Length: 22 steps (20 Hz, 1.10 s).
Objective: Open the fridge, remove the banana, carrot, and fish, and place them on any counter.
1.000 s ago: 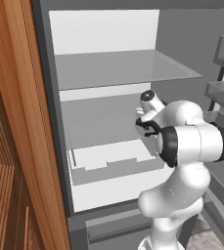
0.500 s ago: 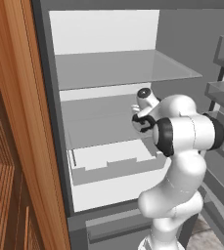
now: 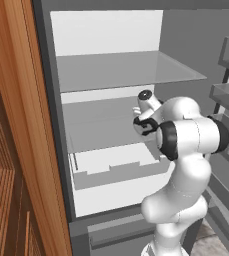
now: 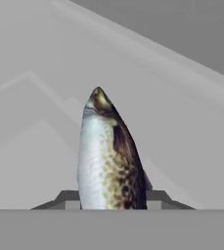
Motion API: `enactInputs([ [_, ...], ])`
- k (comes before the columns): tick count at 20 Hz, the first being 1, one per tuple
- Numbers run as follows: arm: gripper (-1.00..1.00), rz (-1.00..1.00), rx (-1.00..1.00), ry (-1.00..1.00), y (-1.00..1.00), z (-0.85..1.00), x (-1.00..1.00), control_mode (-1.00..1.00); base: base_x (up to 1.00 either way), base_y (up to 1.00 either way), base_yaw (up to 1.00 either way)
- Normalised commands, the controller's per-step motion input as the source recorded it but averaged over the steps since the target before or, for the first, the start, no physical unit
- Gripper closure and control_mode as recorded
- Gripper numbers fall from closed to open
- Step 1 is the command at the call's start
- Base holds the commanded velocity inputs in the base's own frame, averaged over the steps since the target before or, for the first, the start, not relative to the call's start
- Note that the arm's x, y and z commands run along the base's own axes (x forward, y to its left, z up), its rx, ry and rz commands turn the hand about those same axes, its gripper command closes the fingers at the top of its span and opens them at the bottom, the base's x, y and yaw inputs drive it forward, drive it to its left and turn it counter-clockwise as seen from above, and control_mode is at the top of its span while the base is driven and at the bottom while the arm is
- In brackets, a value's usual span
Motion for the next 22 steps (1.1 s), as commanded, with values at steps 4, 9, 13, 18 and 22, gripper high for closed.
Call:
enactInputs([
  [4, 1.00, 0.02, 0.00, -0.15, 0.21, -0.09, -0.97, -1.00, 0.00, 0.00, 0.00],
  [9, 1.00, 0.10, 0.00, -0.16, 0.53, 0.01, -1.00, -1.00, 0.00, 0.00, 0.00],
  [13, 1.00, 0.12, 0.00, -0.02, 0.76, 0.46, -1.00, -1.00, 0.00, 0.00, 0.00],
  [18, 1.00, 0.13, 0.01, 0.07, 0.69, 0.99, -1.00, -1.00, 0.00, 0.00, 0.00],
  [22, 1.00, 0.15, 0.00, 0.24, 0.77, 1.00, -1.00, -1.00, 0.00, 0.00, 0.00],
])
